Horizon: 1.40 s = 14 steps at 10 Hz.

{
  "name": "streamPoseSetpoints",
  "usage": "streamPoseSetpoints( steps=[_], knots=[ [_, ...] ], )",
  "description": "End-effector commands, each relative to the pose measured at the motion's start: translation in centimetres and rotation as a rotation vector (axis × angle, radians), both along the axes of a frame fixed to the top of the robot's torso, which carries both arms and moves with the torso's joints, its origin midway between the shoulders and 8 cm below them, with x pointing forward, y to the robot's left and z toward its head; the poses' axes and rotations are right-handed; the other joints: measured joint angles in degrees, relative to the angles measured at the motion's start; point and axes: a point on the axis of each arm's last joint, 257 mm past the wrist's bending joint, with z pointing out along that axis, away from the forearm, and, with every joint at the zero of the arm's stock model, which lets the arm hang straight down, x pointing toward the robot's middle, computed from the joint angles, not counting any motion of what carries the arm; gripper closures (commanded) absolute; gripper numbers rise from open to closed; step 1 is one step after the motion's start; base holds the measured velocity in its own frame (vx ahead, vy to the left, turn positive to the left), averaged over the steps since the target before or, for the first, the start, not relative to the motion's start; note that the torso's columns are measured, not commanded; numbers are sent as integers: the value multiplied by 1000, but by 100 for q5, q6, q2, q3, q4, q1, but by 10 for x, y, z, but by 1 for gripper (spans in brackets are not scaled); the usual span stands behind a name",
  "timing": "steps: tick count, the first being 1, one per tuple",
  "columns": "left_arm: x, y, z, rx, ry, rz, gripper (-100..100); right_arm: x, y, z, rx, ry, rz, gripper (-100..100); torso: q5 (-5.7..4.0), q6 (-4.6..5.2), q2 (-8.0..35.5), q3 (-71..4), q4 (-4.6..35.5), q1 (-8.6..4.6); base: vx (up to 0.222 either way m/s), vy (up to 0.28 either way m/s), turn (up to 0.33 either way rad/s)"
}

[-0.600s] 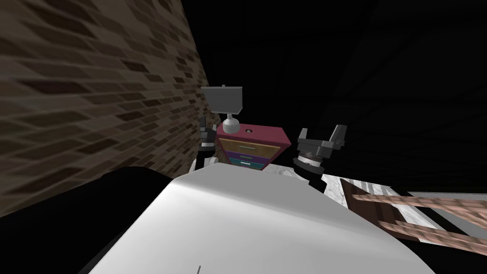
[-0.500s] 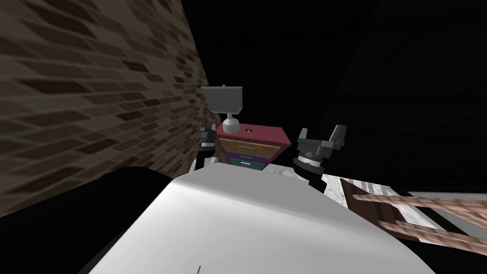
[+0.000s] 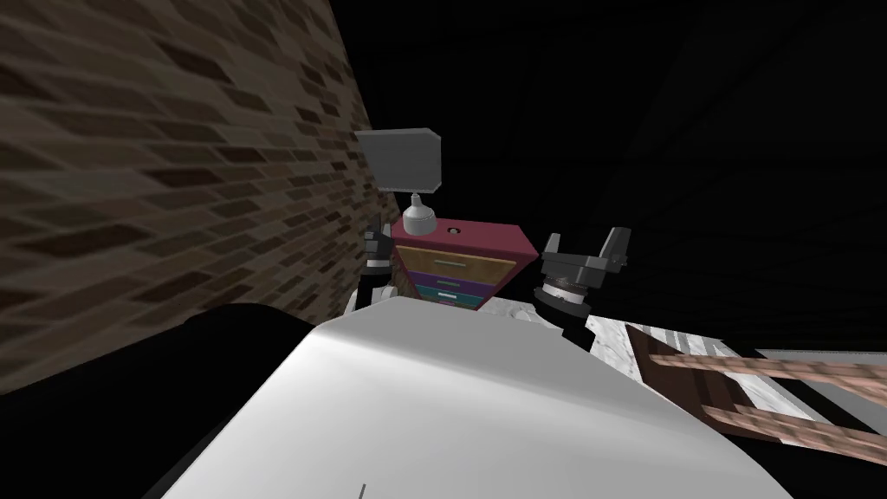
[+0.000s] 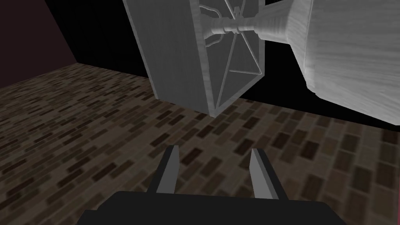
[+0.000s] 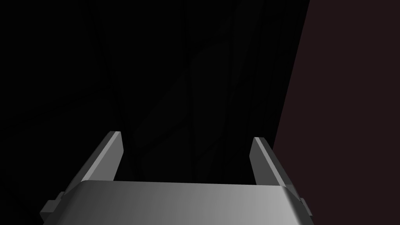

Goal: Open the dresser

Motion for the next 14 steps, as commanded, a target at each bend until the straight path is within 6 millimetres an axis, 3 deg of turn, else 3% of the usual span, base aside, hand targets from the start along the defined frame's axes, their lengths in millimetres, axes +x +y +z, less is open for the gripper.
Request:
streamPoseSetpoints(
  steps=[1,3,4,6,14],
  knots=[
    [0,0,0,0,0,0,0,0,0,0,0,0,0,0,0,0,424,-845,423,0,0,0,0],
    [0,0,0,0,0,0,0,0,0,0,0,0,0,0,0,0,1270,-2537,1269,0,0,0,0],
    [7,-4,-9,34,19,-20,-100,0,0,0,0,0,0,0,0,0,1693,-3383,1692,0,0,0,0],
    [15,-6,-21,60,40,-35,-100,0,0,0,0,1,0,0,0,0,1940,-3889,1937,1,-5,-5,2],
    [50,-4,-74,102,111,-54,-100,0,0,0,0,1,0,0,15,14,1897,-3957,1925,16,-1,0,1]
  ],
)
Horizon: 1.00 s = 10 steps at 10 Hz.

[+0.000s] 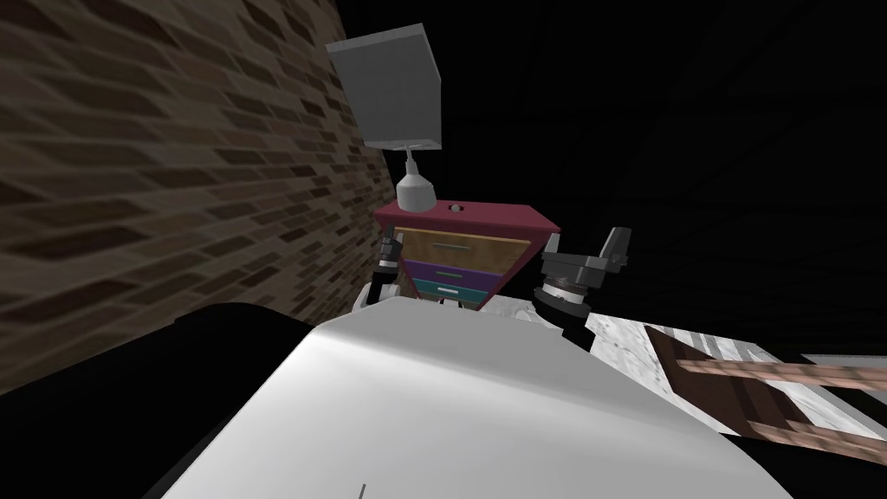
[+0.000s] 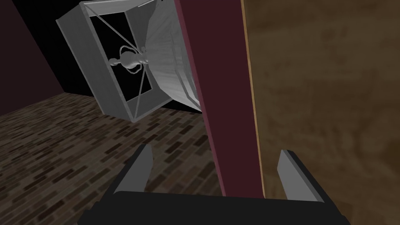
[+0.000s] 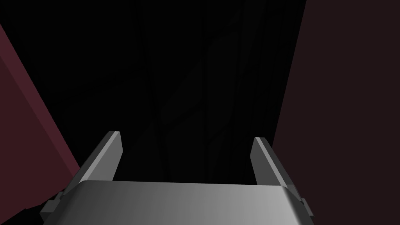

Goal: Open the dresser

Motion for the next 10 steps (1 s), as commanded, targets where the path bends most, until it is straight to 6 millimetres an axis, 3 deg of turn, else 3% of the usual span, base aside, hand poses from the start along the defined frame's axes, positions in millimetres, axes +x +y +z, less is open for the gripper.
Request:
streamPoseSetpoints(
  steps=[1,10],
  knots=[
    [12,2,-18,7,29,0,-100,0,0,0,0,0,0,0,4,4,-15,-9,-7,7,0,0,0],
    [43,5,-67,32,81,-5,-100,0,0,0,0,0,0,0,16,26,-80,-47,-43,9,3,1,1]
  ],
)
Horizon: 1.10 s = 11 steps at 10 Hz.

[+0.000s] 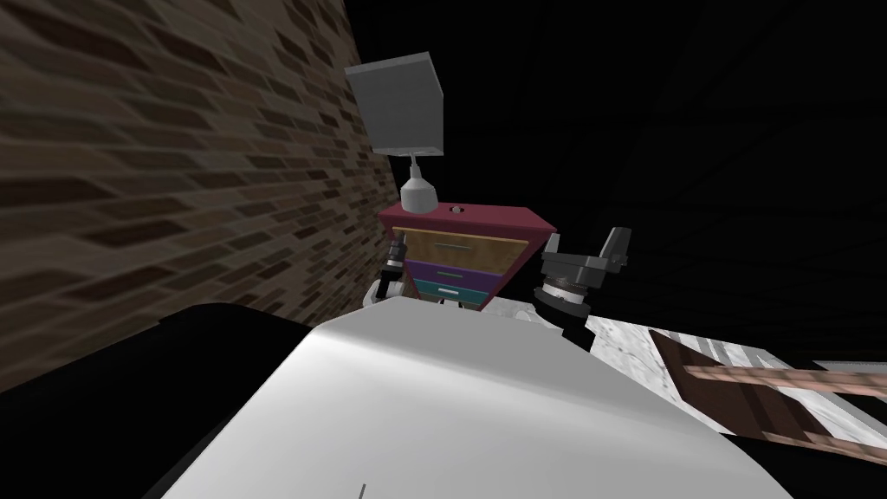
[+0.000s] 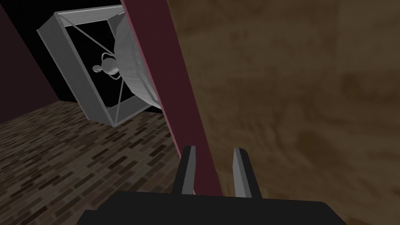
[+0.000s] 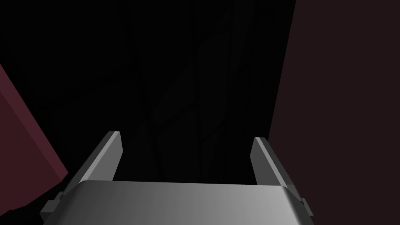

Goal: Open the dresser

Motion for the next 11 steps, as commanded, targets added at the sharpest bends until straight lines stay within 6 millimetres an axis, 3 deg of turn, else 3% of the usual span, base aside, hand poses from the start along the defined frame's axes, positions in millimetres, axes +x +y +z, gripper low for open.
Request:
streamPoseSetpoints(
  steps=[1,6,11],
  knots=[
    [9,3,-28,0,57,5,-100,0,0,0,0,0,0,0,-2,1,3,2,1,-5,6,-2,6],
    [18,1,-39,10,59,-1,-100,0,0,0,0,0,0,0,5,9,-19,-9,-13,-2,-3,-6,5],
    [28,1,-66,14,95,-2,-100,0,0,0,0,0,0,0,16,22,-59,-33,-37,2,-7,-11,7]
  ],
)
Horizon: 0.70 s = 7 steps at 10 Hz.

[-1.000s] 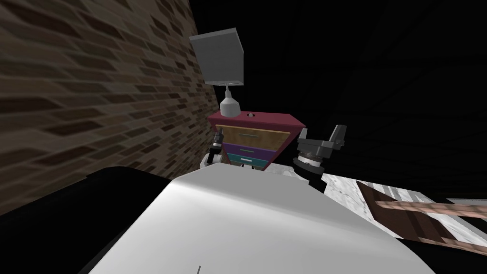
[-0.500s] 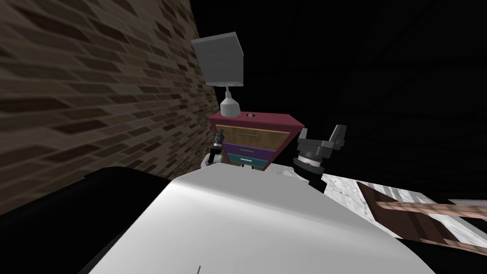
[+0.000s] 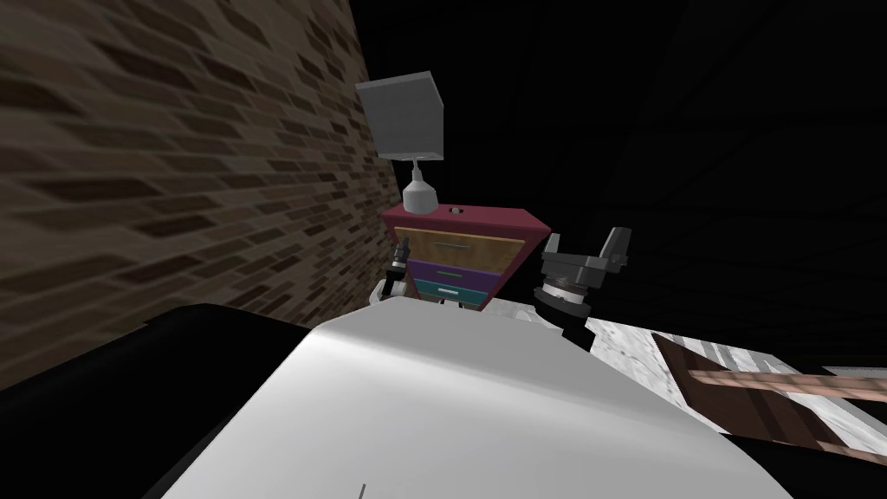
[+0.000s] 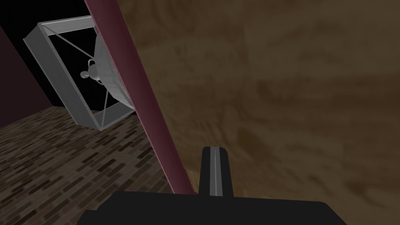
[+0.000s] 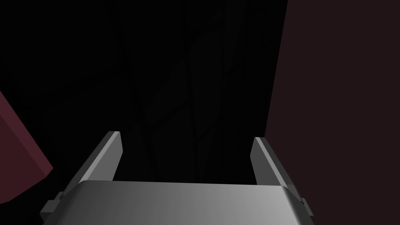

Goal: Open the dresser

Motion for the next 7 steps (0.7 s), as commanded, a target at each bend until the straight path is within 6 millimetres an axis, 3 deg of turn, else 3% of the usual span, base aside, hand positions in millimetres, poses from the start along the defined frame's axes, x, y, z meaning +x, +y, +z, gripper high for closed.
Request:
streamPoseSetpoints(
  steps=[1,7],
  knots=[
    [6,-1,-28,-1,61,1,-100,0,0,0,0,0,0,0,0,7,-3,-1,-1,-5,-5,-14,18],
    [13,-1,-61,0,109,-1,-100,0,0,0,0,0,0,0,9,22,-36,-18,-21,-6,-10,-16,9]
  ],
)
